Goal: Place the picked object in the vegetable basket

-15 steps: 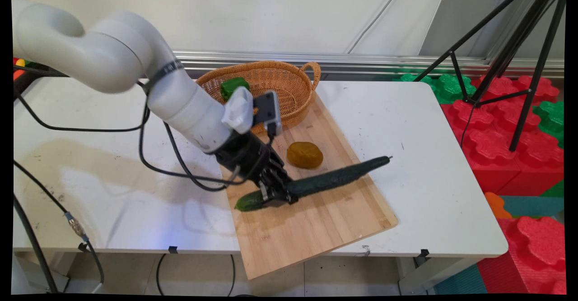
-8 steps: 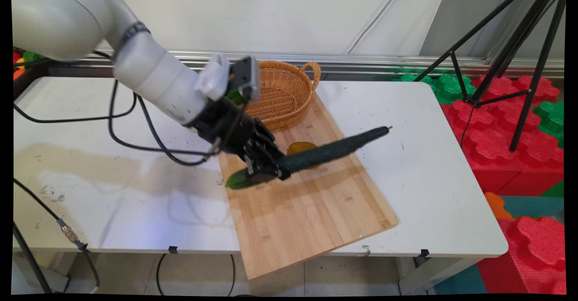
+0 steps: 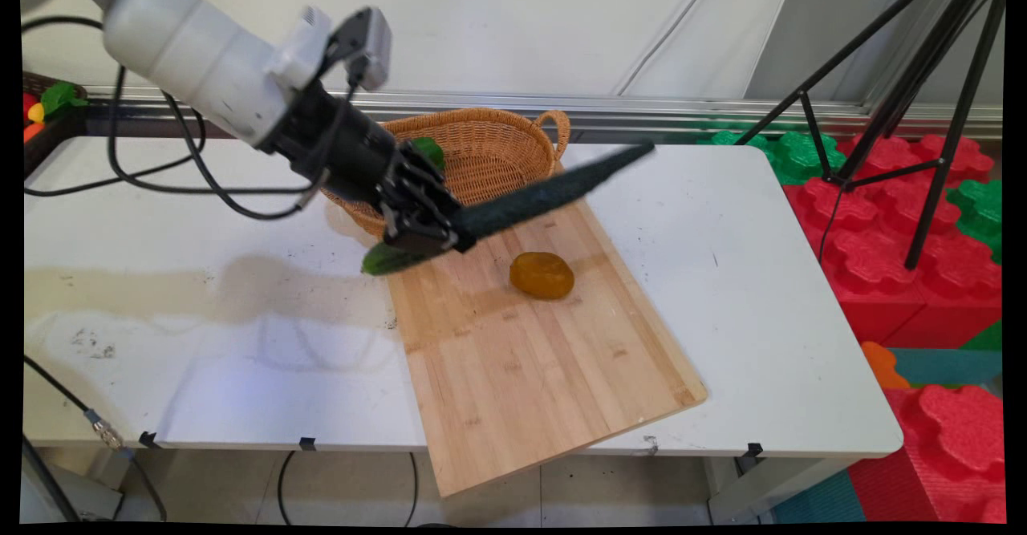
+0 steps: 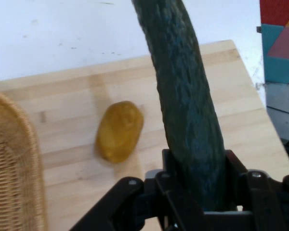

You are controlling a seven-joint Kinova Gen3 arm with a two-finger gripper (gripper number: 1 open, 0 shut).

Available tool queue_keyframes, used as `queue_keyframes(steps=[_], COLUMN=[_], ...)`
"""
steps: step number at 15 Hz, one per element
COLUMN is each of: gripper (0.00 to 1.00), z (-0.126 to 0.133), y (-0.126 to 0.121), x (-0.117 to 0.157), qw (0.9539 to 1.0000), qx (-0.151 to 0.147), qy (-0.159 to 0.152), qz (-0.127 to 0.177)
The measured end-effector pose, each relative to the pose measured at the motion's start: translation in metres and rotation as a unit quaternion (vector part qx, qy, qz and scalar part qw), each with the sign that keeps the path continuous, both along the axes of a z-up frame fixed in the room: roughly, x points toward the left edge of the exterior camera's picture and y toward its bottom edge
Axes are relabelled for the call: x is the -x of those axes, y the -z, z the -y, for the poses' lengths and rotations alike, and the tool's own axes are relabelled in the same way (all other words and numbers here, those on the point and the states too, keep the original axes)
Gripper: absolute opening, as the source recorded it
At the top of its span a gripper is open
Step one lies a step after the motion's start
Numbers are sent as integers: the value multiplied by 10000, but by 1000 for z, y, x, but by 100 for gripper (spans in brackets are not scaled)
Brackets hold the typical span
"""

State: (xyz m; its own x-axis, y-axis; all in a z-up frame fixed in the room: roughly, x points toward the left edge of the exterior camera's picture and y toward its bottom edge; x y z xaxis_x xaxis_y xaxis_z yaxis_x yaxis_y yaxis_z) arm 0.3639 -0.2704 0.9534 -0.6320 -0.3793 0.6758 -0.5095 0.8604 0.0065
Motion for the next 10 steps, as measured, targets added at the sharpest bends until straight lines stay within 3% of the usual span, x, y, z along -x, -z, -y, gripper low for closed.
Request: queue_keyframes(steps=[10], gripper=[0], z=[37], y=[-21], x=[-75], qw=[9978], qx=[434], qy=[-320], qz=[398])
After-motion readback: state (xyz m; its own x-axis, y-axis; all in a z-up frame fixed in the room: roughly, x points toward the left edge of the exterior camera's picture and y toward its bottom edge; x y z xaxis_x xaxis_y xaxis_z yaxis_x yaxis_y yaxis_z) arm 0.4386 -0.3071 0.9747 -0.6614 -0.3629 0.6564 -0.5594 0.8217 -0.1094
